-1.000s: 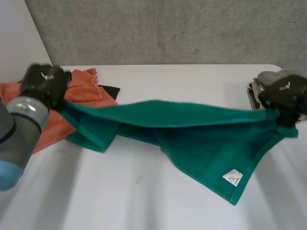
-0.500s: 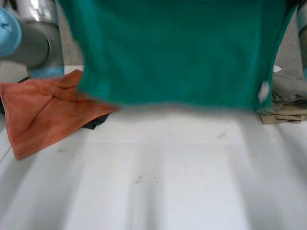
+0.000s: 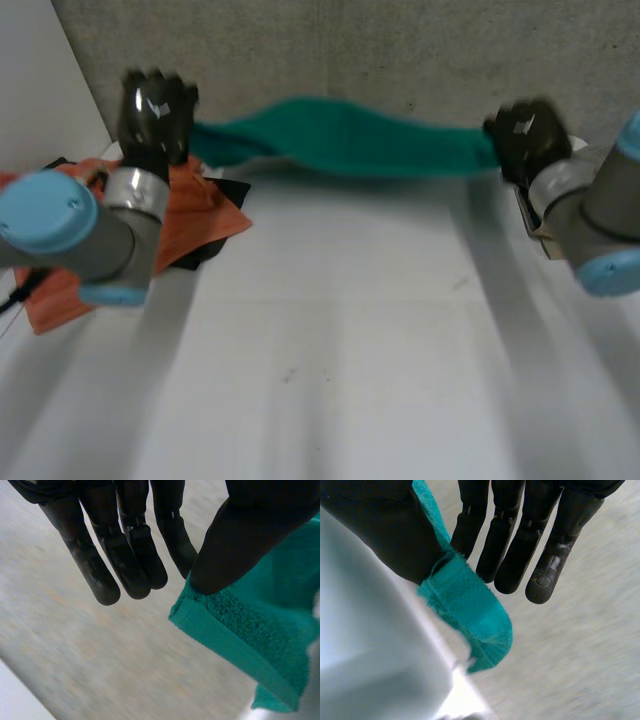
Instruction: Fold the laundry.
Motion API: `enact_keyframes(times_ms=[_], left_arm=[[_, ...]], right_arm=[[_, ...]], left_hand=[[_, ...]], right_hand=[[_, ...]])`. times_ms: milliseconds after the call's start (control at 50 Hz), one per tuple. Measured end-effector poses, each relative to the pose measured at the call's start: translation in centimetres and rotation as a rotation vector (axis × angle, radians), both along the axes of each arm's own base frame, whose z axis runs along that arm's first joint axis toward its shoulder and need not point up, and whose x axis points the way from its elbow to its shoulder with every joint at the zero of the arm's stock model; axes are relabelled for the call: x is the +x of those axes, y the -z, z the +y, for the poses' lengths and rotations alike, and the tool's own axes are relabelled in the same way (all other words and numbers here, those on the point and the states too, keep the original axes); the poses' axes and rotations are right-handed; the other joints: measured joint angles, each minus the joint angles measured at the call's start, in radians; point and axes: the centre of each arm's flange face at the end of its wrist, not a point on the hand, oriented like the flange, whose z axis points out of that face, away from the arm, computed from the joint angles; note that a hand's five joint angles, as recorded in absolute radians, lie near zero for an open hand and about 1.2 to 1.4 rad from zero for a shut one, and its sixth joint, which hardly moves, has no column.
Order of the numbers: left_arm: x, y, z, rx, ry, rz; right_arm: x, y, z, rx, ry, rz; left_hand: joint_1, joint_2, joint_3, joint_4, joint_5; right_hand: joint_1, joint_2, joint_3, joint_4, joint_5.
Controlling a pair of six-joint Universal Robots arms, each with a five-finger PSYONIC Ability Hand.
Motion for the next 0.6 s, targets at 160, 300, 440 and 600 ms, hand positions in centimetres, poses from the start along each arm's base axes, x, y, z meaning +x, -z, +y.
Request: enact_keyframes(times_ms=[160, 300, 440, 600], left_arm=[[0.1, 7.3, 1.9, 0.193, -0.001, -0.127], [1.6, 7.2, 5.9, 0.258, -0.055, -0.380], [3.8, 2.9, 11.0, 0.322, -0.070, -0.525], [5.9, 1.7, 17.4, 0.667, 0.004, -0.627]], right_arm=[[-0.1, 9.0, 1.2, 0.295, -0.022, 0.131], [-1.8, 7.3, 5.0, 0.424, -0.034, 0.317], [-5.6, 2.3, 9.5, 0.545, 0.001, 0.430], [-9.9, 0.0, 14.2, 0.753, 0.024, 0.518]], left_hand=[[0.000, 0.000, 0.000, 0.000, 0.000], [0.000, 0.000, 0.000, 0.000, 0.000], [0.000, 0.000, 0.000, 0.000, 0.000], [0.000, 0.000, 0.000, 0.000, 0.000]], right_hand=[[0.000, 0.000, 0.000, 0.000, 0.000], [0.000, 0.000, 0.000, 0.000, 0.000], [0.000, 0.000, 0.000, 0.000, 0.000], [0.000, 0.000, 0.000, 0.000, 0.000]])
